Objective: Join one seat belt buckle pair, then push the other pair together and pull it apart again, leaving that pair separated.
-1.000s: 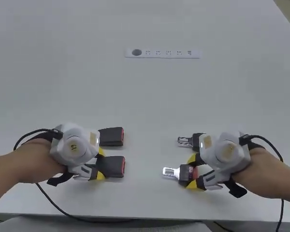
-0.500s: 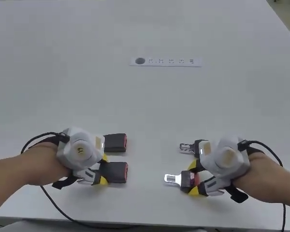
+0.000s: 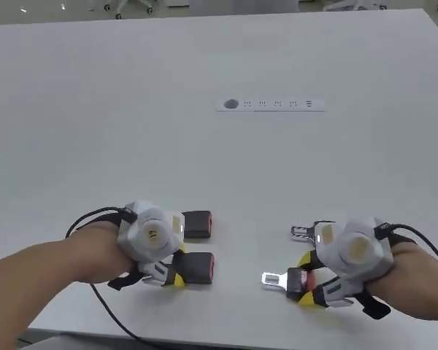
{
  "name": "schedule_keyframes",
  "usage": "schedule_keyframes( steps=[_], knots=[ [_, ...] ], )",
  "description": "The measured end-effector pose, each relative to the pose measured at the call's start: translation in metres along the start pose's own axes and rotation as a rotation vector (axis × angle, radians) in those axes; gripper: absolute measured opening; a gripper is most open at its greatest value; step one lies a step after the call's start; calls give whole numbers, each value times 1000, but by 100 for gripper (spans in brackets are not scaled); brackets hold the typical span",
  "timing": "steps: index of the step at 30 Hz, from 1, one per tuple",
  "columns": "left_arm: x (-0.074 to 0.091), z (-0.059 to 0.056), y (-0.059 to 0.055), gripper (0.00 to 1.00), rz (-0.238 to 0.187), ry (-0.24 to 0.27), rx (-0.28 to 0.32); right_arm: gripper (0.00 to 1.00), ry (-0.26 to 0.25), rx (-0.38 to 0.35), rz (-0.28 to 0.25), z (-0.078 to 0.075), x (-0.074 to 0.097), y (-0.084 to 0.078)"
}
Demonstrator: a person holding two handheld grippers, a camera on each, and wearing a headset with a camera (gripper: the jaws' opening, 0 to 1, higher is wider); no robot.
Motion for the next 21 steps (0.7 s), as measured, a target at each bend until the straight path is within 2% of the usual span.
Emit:
schedule_keyframes(
  steps=[8,12,21],
  knots=[
    [0,0,0,33,10,-9,-12,34,-18,30,6,-4,-14,14],
    [-1,-1,1,33,15,-8,-16,34,-25,22,0,-8,-23,22],
    [-1,-1,1,33,28,-13,-23,34,-15,34,8,-12,-43,41]
  ],
)
Point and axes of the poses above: the centre of the closed fingertips' face, and the gripper's own axes: x roughly backward along the fingers, z roughly to its left, y roughly out of its top, the point moved 3 cm from there along x, roughly backward along the fingers, and after that the axes turned 14 degrees about -z, right-handed, at the moved point
